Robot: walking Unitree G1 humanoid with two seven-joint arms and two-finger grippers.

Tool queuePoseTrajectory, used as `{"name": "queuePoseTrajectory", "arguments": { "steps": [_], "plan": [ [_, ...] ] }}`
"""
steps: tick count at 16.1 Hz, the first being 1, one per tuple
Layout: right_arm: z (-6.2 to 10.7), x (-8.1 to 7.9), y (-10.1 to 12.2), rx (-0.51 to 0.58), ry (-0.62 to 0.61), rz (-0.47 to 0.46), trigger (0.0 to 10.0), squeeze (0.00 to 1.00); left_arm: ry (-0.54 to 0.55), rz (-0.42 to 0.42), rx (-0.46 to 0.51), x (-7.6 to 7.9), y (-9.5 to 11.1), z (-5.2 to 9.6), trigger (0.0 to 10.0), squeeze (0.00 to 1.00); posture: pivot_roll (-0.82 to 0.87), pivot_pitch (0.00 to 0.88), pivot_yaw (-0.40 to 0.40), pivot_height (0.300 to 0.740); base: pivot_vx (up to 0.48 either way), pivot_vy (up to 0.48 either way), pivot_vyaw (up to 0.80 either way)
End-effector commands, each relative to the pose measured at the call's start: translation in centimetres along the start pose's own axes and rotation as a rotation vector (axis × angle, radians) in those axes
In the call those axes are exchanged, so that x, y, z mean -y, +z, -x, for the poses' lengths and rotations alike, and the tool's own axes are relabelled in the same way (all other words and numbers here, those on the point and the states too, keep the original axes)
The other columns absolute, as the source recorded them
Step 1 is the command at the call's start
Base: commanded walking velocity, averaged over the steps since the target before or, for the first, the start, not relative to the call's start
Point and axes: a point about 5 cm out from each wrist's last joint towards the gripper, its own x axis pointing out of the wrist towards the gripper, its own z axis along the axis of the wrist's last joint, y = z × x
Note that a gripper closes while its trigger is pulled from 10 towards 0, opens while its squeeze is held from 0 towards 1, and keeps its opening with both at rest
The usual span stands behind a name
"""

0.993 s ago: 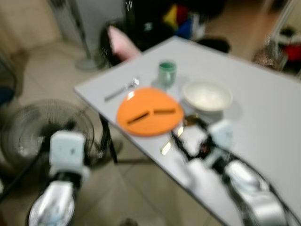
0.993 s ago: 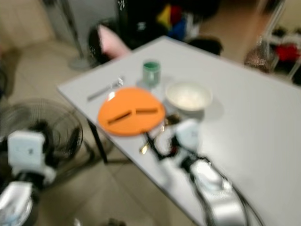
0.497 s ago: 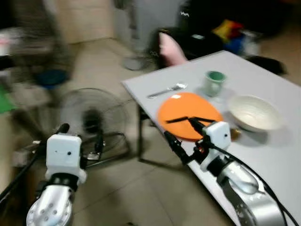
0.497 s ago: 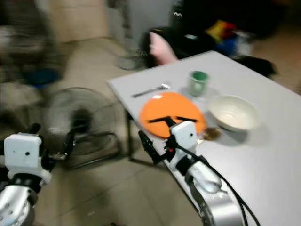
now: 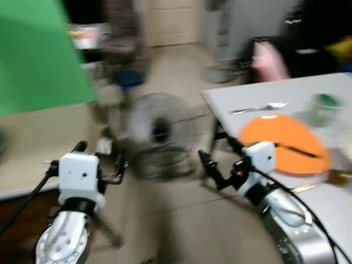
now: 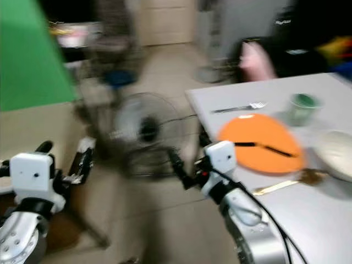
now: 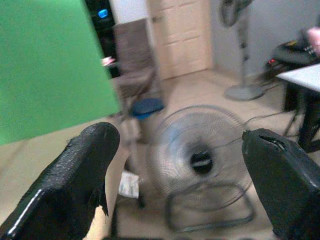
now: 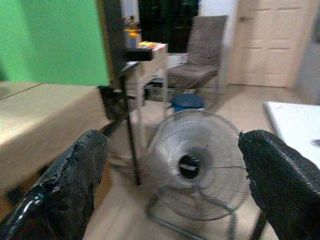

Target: Setting the table

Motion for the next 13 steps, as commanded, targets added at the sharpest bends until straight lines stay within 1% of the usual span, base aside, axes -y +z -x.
{"name": "queuePoseTrajectory", "arguments": {
  "steps": [1, 2, 3, 4, 5, 6, 7, 10, 12, 13],
  "plan": [
    [0.07, 0.15, -0.01, 0.006, -0.017, -0.029, 10.0, 1.00, -0.007, -0.002, 0.003, 0.02, 0.16, -0.15, 10.0, 0.00, -0.02, 0.000, 0.059, 0.740, 0.000, 0.300, 0.00],
    [0.02, 0.18, -0.07, 0.006, -0.021, -0.044, 10.0, 0.98, -0.009, -0.003, 0.002, 0.06, 0.14, -0.16, 10.0, 0.00, -0.01, 0.000, 0.055, 0.740, 0.000, 0.315, 0.00],
    [-0.05, 0.22, -0.07, 0.007, -0.022, -0.046, 10.0, 0.91, -0.012, -0.004, 0.001, 0.07, 0.12, -0.15, 10.0, 0.00, -0.01, 0.000, 0.052, 0.740, 0.000, 0.345, 0.00],
    [-0.12, 0.23, -0.05, 0.008, -0.021, -0.047, 10.0, 0.89, -0.009, -0.005, 0.000, 0.01, 0.10, -0.10, 10.0, 0.00, -0.01, 0.000, 0.052, 0.740, 0.000, 0.371, 0.00],
    [-0.16, 0.24, -0.04, 0.009, -0.021, -0.050, 10.0, 0.84, -0.007, -0.005, -0.001, -0.04, 0.09, -0.08, 10.0, 0.00, 0.00, 0.000, 0.046, 0.740, 0.000, 0.379, 0.00],
    [-0.26, 0.26, -0.06, 0.006, -0.017, -0.055, 10.0, 0.31, 0.000, -0.008, -0.003, -0.14, 0.05, 0.03, 10.0, 0.00, 0.00, 0.000, 0.041, 0.740, 0.000, 0.394, 0.00],
    [-0.30, 0.31, -0.12, 0.003, -0.022, -0.059, 10.0, 0.00, 0.004, -0.010, -0.005, -0.17, 0.05, 0.12, 10.0, 0.00, 0.01, 0.000, 0.037, 0.740, 0.000, 0.394, 0.00],
    [-0.42, 0.54, -0.41, -0.005, -0.042, -0.082, 10.0, 0.00, 0.014, -0.015, -0.009, -0.35, 0.06, 0.40, 10.0, 0.00, 0.02, 0.000, 0.032, 0.740, 0.000, 0.391, 0.00],
    [-0.44, 0.32, -0.32, -0.006, -0.010, -0.055, 10.0, 0.00, 0.014, -0.018, -0.009, -0.38, 0.11, 0.46, 10.0, 0.00, 0.02, 0.000, 0.031, 0.740, 0.000, 0.394, 0.00],
    [-0.40, 0.31, -0.30, -0.003, -0.008, -0.065, 10.0, 0.00, 0.014, -0.020, -0.009, -0.38, 0.12, 0.47, 10.0, 0.00, 0.02, 0.000, 0.031, 0.740, 0.000, 0.390, 0.80]
  ]
}}
